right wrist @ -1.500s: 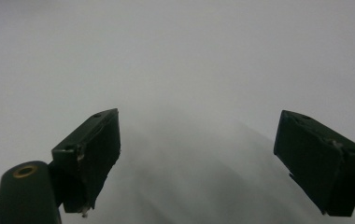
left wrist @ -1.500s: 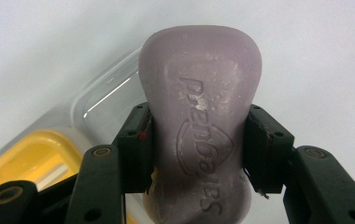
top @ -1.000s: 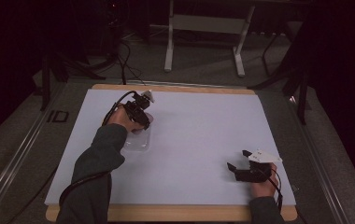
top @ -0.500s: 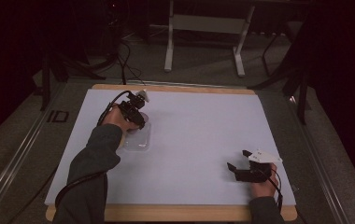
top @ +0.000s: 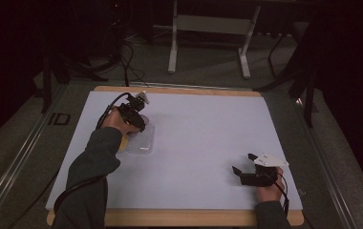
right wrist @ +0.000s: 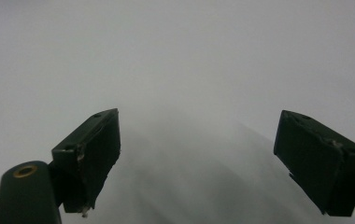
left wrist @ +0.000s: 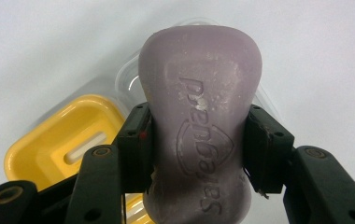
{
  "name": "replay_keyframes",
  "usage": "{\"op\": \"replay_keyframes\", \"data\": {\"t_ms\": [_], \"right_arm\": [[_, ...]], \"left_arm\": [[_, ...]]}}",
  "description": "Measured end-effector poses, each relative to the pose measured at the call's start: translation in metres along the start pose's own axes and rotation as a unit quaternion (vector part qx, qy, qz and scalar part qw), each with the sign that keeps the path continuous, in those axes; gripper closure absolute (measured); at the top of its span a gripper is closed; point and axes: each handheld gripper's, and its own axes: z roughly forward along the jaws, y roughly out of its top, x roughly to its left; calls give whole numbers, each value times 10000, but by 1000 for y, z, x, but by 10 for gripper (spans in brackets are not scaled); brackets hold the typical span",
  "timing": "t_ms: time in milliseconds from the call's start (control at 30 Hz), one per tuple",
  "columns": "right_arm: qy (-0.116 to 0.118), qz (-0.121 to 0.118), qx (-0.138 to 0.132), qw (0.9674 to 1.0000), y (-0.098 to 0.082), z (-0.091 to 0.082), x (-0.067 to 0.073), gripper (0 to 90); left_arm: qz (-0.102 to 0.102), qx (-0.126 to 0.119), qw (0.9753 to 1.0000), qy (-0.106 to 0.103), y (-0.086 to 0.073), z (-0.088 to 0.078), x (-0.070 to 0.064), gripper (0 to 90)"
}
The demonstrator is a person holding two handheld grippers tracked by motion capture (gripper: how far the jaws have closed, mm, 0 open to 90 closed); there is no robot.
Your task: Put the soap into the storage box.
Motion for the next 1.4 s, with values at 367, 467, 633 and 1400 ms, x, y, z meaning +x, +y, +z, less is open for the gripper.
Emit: {"op": "replay_keyframes", "data": {"t_ms": [367, 467, 633, 1400], "right_arm": [[-2, 1, -2, 10000, 0, 0, 0, 144], [-1, 3, -1, 10000, 0, 0, 0, 143], [-2, 1, 0, 10000, 0, 0, 0, 144], [-4, -4, 6, 10000, 0, 0, 0, 143]], "left_arm": [[-140, 37, 9999, -1, -7, 1, 9, 502], [-176, 20, 9998, 4, -9, 1, 11, 501], [-230, 20, 9997, 13, -11, 0, 14, 501], [-442, 98, 9989, 98, -24, 3, 28, 501]]}}
